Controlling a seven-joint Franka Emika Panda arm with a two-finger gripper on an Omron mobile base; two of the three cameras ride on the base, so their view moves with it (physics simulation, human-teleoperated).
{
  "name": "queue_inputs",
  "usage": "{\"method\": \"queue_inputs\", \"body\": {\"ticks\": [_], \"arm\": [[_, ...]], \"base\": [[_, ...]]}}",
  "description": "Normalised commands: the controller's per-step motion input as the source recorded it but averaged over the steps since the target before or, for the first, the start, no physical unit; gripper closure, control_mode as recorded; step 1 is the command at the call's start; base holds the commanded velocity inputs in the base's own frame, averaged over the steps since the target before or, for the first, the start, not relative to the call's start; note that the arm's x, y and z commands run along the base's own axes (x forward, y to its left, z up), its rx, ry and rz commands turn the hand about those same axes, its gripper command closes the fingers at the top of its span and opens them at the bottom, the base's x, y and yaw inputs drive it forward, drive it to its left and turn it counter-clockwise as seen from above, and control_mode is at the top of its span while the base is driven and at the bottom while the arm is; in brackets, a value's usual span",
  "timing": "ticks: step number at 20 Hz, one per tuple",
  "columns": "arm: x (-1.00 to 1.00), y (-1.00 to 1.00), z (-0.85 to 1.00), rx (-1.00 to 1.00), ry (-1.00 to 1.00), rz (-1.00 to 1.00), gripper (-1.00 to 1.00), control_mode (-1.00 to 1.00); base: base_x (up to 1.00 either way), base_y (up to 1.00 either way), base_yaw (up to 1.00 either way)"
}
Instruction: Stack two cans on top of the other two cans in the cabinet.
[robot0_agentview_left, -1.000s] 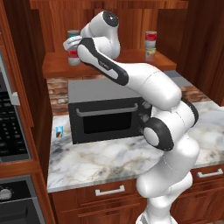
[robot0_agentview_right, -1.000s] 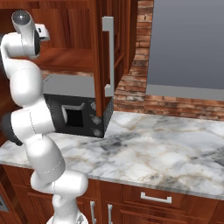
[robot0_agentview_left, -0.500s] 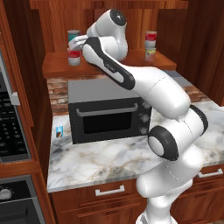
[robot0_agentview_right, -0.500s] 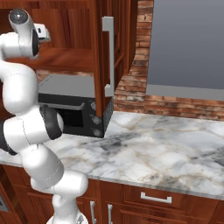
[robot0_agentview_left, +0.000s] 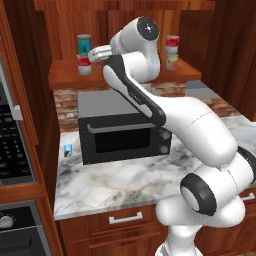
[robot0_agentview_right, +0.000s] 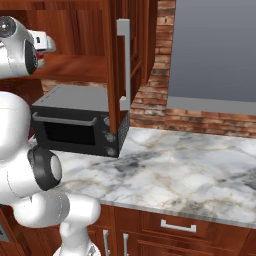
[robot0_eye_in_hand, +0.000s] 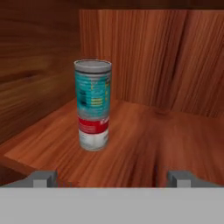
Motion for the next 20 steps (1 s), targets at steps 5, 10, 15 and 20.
{"method": "queue_inputs", "body": {"ticks": [5,10,15,20], "arm": [[-0.79,-0.31,0.00,0.02,-0.06,-0.10,-1.00,-1.00],[-0.81,-0.38,0.06,0.02,0.01,-0.11,-1.00,-1.00],[-0.78,-0.39,0.00,0.02,0.00,-0.13,-1.00,-1.00],[-0.81,-0.40,-0.04,0.03,0.00,-0.12,-1.00,-1.00]], "base": [[0.00,0.00,0.00],[0.00,0.00,0.00],[0.00,0.00,0.00],[0.00,0.00,0.00]]}}
